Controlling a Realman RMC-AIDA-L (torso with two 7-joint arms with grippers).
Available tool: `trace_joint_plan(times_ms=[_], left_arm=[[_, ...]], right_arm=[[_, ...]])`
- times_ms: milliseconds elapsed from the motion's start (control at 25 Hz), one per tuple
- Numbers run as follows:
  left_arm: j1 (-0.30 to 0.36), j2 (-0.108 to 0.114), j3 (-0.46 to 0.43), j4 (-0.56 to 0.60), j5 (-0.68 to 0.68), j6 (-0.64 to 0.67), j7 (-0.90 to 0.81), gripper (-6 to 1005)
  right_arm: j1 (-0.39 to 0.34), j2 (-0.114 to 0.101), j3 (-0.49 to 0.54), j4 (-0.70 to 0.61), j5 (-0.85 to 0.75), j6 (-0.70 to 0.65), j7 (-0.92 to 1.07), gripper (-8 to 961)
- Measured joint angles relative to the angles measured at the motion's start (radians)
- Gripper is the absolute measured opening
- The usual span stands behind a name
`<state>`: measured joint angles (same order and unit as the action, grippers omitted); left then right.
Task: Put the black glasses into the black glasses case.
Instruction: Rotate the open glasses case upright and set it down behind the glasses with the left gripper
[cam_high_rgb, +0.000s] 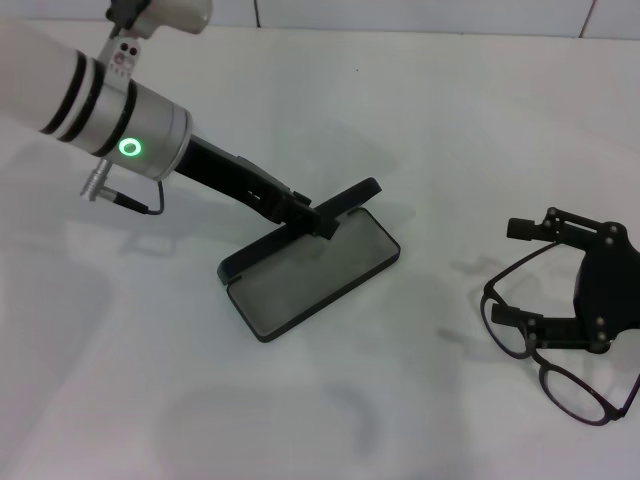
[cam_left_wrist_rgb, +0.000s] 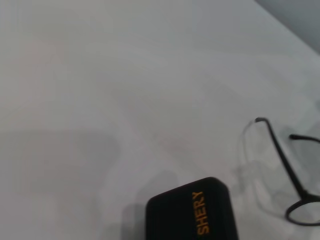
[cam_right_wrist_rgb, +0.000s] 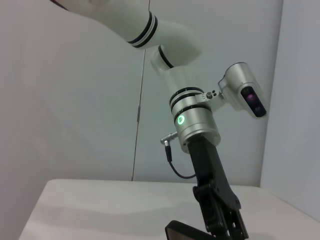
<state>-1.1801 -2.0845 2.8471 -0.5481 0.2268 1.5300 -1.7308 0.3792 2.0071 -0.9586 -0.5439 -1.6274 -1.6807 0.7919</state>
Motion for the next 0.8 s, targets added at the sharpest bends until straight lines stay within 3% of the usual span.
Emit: trace_joint_plan(times_ms=[480,800], left_arm=[[-0.032,-0.002,0.0,0.023,0.041,-0.11,0.001,631],[-0.038,0.002,0.0,0.023,0.042,-0.12,-0.002,515]], right_arm=[[0.001,-0.003,0.001,-0.001,0.0,0.004,-0.014,853],[-0.002,-0.003,0.002,0.003,0.0,0.0,-0.027,853]])
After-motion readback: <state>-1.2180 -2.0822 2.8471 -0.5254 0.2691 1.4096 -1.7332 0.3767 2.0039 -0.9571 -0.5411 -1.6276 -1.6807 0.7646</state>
